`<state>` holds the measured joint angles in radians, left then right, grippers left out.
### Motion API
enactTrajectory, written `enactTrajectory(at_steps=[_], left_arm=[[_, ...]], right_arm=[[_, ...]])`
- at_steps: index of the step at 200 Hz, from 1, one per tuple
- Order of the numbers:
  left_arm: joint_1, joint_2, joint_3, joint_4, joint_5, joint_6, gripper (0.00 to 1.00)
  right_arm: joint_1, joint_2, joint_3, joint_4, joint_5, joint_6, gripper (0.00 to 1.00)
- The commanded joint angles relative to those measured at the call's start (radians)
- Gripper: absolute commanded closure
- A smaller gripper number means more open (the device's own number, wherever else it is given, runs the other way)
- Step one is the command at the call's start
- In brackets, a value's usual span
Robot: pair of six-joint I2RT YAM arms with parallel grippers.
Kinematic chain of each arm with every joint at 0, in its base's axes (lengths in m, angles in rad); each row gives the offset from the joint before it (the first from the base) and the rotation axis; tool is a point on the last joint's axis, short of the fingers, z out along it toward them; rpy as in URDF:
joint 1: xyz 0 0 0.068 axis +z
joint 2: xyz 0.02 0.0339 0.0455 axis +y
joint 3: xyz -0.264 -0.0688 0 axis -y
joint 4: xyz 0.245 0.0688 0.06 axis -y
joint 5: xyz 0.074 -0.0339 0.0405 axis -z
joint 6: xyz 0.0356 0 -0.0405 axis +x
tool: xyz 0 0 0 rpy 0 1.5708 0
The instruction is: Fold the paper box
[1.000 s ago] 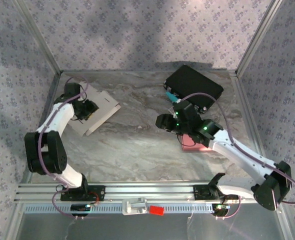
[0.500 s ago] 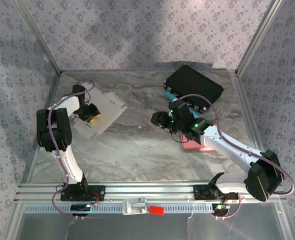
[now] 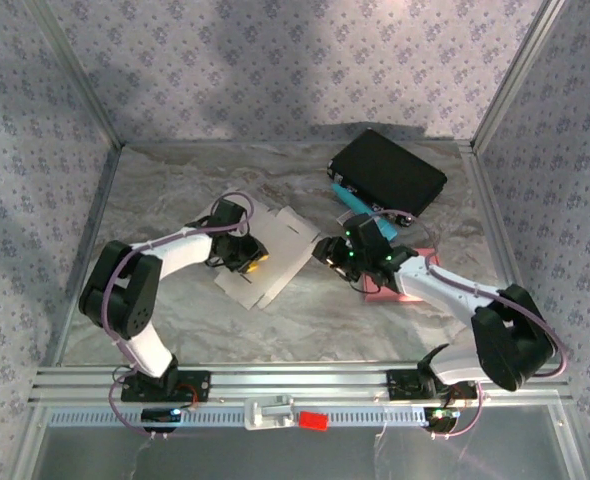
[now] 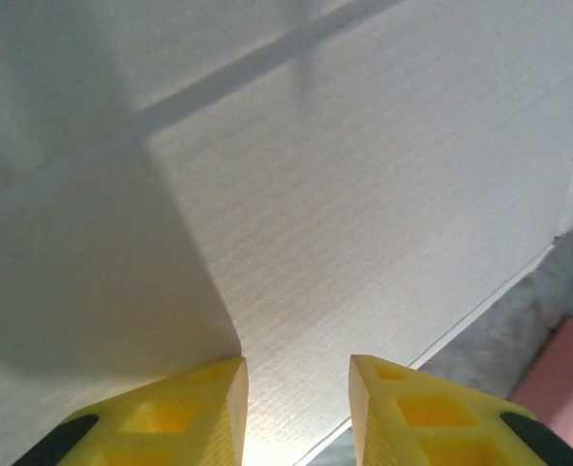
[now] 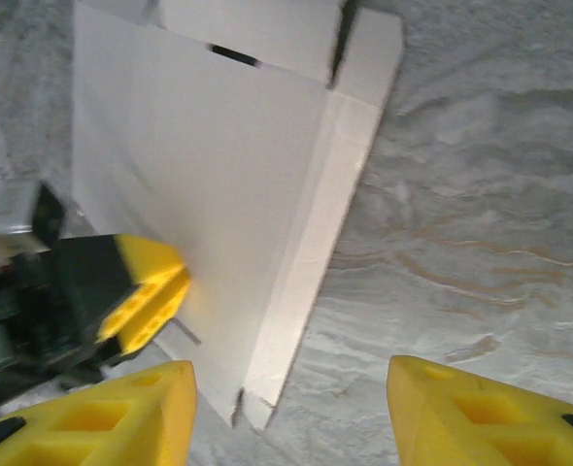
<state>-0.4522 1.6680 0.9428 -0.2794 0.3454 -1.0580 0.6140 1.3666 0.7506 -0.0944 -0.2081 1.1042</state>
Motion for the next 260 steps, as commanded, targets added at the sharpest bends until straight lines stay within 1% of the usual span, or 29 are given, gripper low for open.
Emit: enactTrajectory(at_steps=[1, 18, 48, 60, 78, 96, 114, 135, 150, 166, 176, 182, 198, 220, 250, 260], left_arm=[[0.018, -0.070, 0.075, -0.010, 0.002, -0.073, 0.64], [0.076, -0.095, 0.127, -0.077, 0.009, -0.025, 0.63], [0.254, -0.108, 0.187, -0.215, 0.009, 0.119, 0.61], [0.314, -0.134, 0.168, -0.246, 0.006, 0.149, 0.59], [0.381, -0.207, 0.079, -0.230, 0.034, 0.134, 0.58], [0.385, -0.291, -0.017, -0.240, 0.035, 0.125, 0.57], [0.370, -0.400, -0.153, -0.203, 0.037, 0.071, 0.57], [0.368, -0.522, -0.295, -0.120, 0.043, 0.005, 0.55], [0.369, -0.555, -0.356, -0.031, 0.065, -0.021, 0.53], [0.369, -0.530, -0.392, 0.076, 0.087, -0.019, 0.52], [0.374, -0.488, -0.400, 0.155, 0.120, 0.003, 0.53], [0.374, -0.454, -0.391, 0.175, 0.137, 0.020, 0.53], [0.374, -0.380, -0.354, 0.155, 0.168, 0.072, 0.56], [0.373, -0.356, -0.335, 0.132, 0.166, 0.120, 0.60], [0.385, -0.315, -0.307, 0.084, 0.162, 0.199, 0.60], [0.393, -0.302, -0.308, 0.092, 0.169, 0.215, 0.59]], right_arm=[[-0.008, 0.008, -0.025, 0.049, -0.018, 0.034, 0.45], [-0.008, 0.002, -0.047, 0.056, -0.009, 0.035, 0.45], [-0.032, -0.021, -0.104, 0.086, 0.002, 0.037, 0.44], [-0.050, -0.029, -0.115, 0.099, -0.002, 0.034, 0.44], [-0.068, -0.026, -0.096, 0.088, -0.009, 0.009, 0.45], [-0.078, 0.000, -0.050, 0.055, -0.022, -0.029, 0.45], [-0.089, 0.058, 0.033, -0.005, -0.059, -0.099, 0.46], [-0.089, 0.150, 0.154, -0.082, -0.103, -0.182, 0.47], [-0.084, 0.213, 0.228, -0.118, -0.133, -0.214, 0.47], [-0.076, 0.245, 0.260, -0.131, -0.145, -0.216, 0.48], [-0.074, 0.244, 0.245, -0.117, -0.147, -0.196, 0.47], [-0.074, 0.238, 0.221, -0.091, -0.154, -0.181, 0.47], [-0.075, 0.223, 0.143, 0.016, -0.184, -0.130, 0.46], [-0.066, 0.238, 0.074, 0.151, -0.236, -0.057, 0.45], [-0.033, 0.254, 0.021, 0.247, -0.223, 0.015, 0.45], [-0.025, 0.270, 0.006, 0.290, -0.229, 0.032, 0.45]])
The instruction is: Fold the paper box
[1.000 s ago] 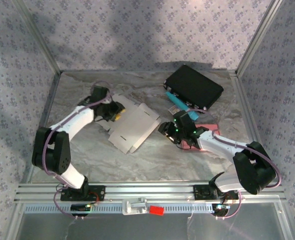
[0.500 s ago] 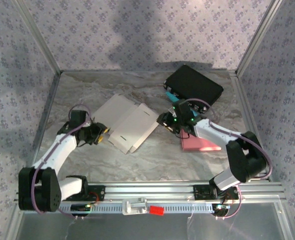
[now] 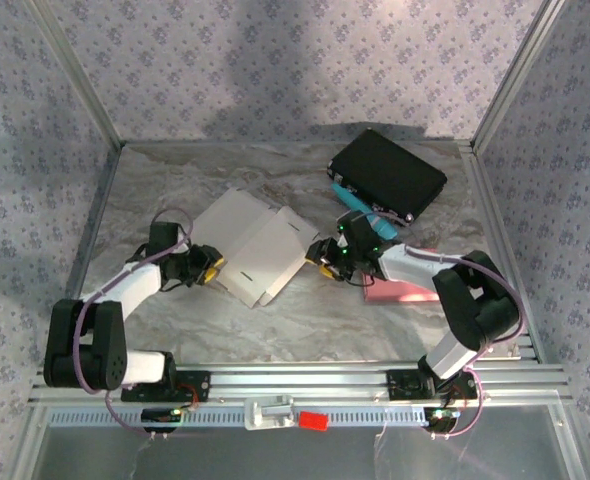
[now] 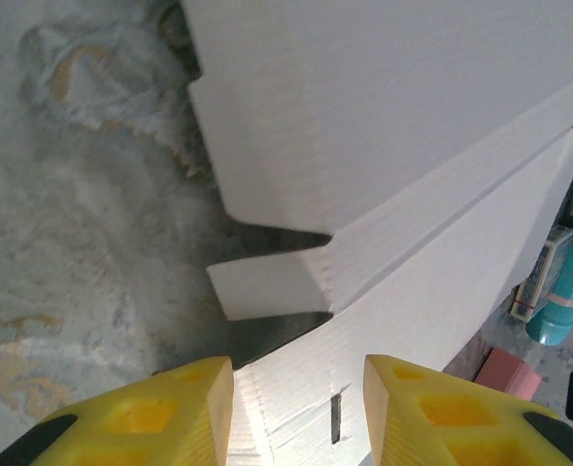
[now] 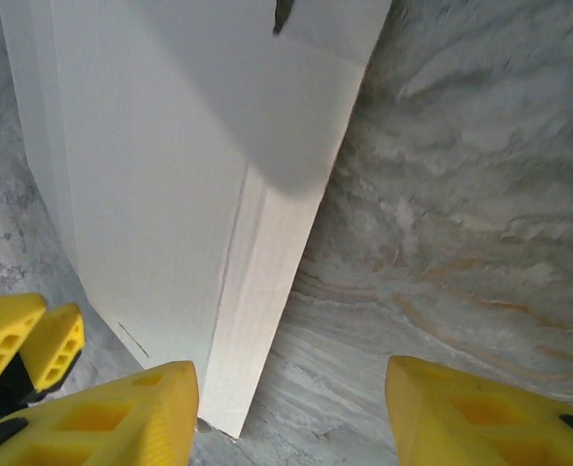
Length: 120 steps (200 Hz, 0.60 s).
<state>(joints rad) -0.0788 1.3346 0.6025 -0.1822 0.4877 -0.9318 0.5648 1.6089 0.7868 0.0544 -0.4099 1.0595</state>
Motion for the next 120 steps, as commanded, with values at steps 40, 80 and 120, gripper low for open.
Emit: enactTrajectory(at_steps=[40, 80, 120], left_arm=[[0.027, 0.092, 0.051, 0.030, 0.086, 0.096, 0.59], [0.006, 0.108, 0.136, -0.062, 0.055, 0.151, 0.59], [0.002, 0.182, 0.184, -0.079, 0.026, 0.179, 0.59]], right_arm=[[0.040, 0.105, -0.055, 0.271, -0.044, 0.130, 0.45], [0.046, 0.153, -0.066, 0.403, -0.050, 0.173, 0.46], [0.066, 0.197, -0.066, 0.451, -0.042, 0.211, 0.46]])
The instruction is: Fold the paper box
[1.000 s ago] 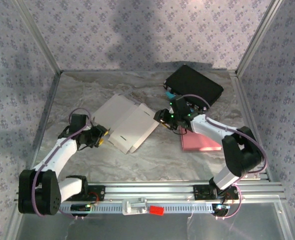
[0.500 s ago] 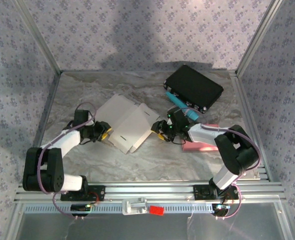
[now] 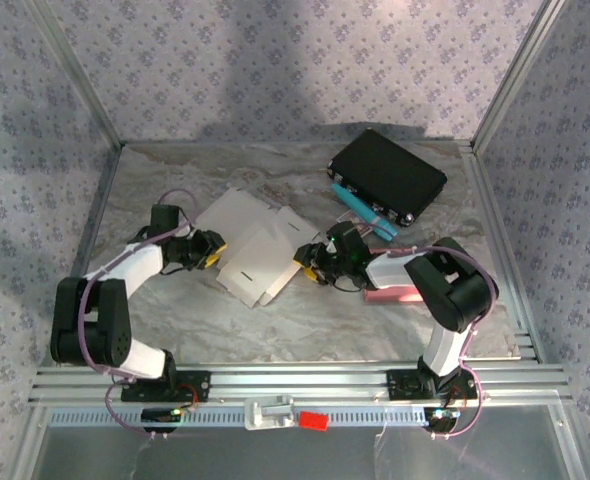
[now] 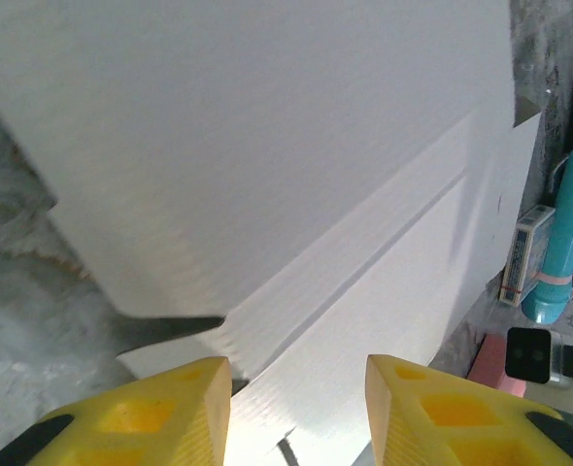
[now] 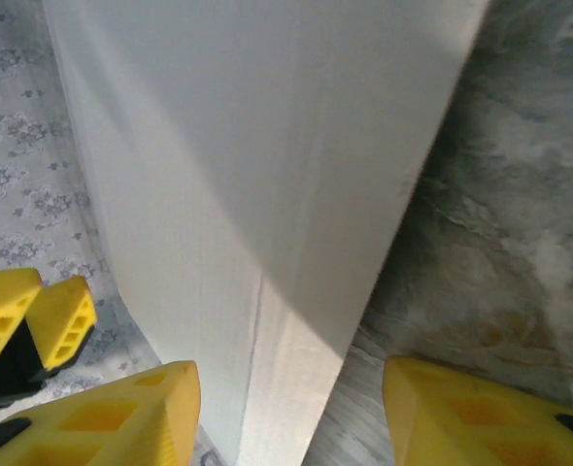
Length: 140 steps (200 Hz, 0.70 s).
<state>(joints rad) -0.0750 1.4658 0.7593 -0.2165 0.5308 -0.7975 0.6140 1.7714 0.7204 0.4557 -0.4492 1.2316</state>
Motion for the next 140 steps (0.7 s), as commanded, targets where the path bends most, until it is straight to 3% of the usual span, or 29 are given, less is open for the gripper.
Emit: enactTrajectory(at_steps=[1, 56, 109, 140], left_arm=[[-0.003, 0.053, 0.029, -0.044, -0.016, 0.044, 0.59], [-0.025, 0.148, 0.072, -0.056, -0.023, 0.073, 0.61], [-0.039, 0.185, 0.072, -0.077, -0.034, 0.085, 0.62], [-0.040, 0.189, 0.080, -0.086, -0.034, 0.090, 0.63]], right_arm=[[0.017, 0.036, -0.001, 0.050, -0.002, 0.040, 0.46], [0.036, 0.053, -0.003, 0.072, 0.022, 0.044, 0.47], [0.040, 0.033, -0.058, 0.247, 0.052, 0.081, 0.48], [0.042, 0.036, -0.065, 0.322, 0.052, 0.112, 0.60]])
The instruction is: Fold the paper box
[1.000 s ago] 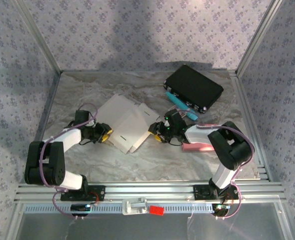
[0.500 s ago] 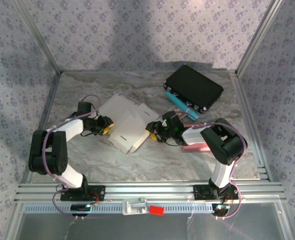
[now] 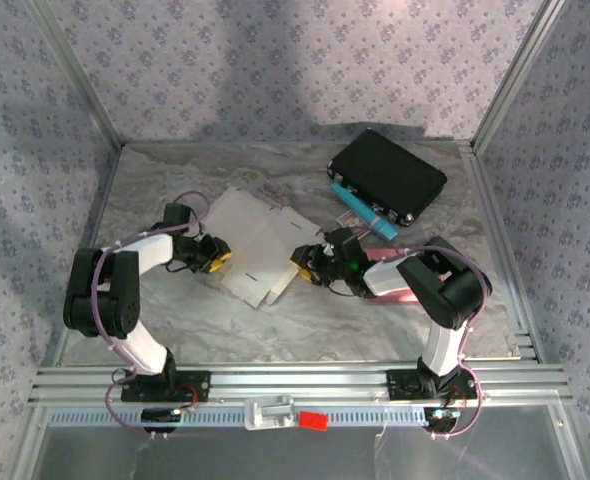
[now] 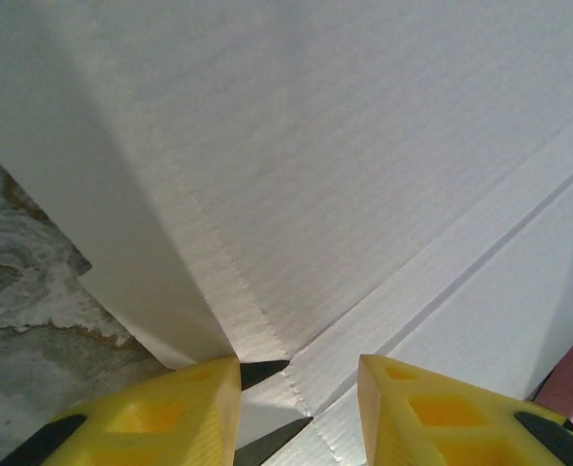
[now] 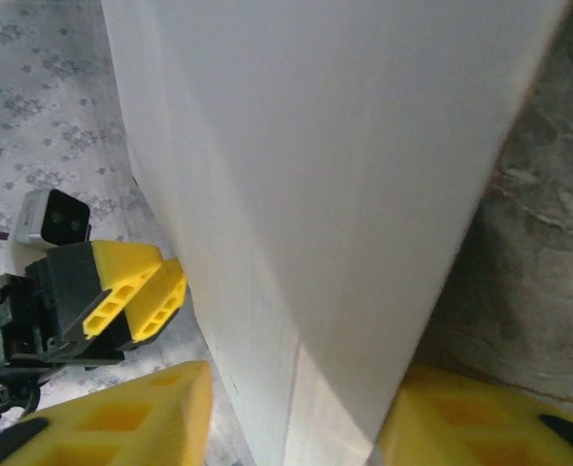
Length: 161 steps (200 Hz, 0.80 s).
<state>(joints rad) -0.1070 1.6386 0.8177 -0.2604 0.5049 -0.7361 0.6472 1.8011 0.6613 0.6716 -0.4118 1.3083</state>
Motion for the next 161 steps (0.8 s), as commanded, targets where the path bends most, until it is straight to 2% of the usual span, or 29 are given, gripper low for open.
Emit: enactTrajectory(at_steps=[1, 95, 137, 161], left_arm=[[-0.008, 0.016, 0.022, -0.042, -0.008, 0.029, 0.63], [-0.010, 0.014, 0.041, -0.054, -0.013, 0.029, 0.63], [-0.020, -0.013, 0.072, -0.073, -0.022, 0.016, 0.61], [-0.037, -0.104, 0.140, -0.147, -0.102, 0.006, 0.57]], right_arm=[[0.008, 0.006, -0.005, 0.106, 0.015, 0.036, 0.61], [0.003, -0.045, 0.009, 0.034, 0.035, 0.034, 0.95], [-0.002, -0.080, 0.050, -0.034, 0.046, 0.032, 1.00], [-0.009, -0.139, 0.109, -0.118, 0.076, 0.041, 1.00]])
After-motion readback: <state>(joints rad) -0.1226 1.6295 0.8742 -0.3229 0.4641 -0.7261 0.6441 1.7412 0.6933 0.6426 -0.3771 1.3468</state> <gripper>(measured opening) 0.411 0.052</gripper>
